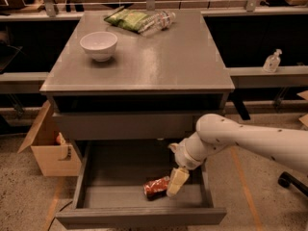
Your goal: Pick coke can from middle drawer and place on counter
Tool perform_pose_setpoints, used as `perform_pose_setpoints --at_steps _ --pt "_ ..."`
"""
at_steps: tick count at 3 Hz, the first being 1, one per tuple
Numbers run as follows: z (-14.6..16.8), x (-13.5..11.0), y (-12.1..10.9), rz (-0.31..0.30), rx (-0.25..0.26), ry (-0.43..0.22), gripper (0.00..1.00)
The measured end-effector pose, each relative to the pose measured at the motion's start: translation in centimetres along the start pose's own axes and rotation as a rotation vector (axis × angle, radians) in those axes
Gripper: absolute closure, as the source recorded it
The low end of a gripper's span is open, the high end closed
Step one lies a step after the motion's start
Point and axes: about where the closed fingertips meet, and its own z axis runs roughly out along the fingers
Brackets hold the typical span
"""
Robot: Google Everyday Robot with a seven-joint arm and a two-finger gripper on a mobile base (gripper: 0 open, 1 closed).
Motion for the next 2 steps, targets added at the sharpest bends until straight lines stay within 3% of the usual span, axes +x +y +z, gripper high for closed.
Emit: perform_pose_setpoints --at_steps 2 --pt "5.2 -0.5 -2.3 -0.019 -0.008 0.009 0.00"
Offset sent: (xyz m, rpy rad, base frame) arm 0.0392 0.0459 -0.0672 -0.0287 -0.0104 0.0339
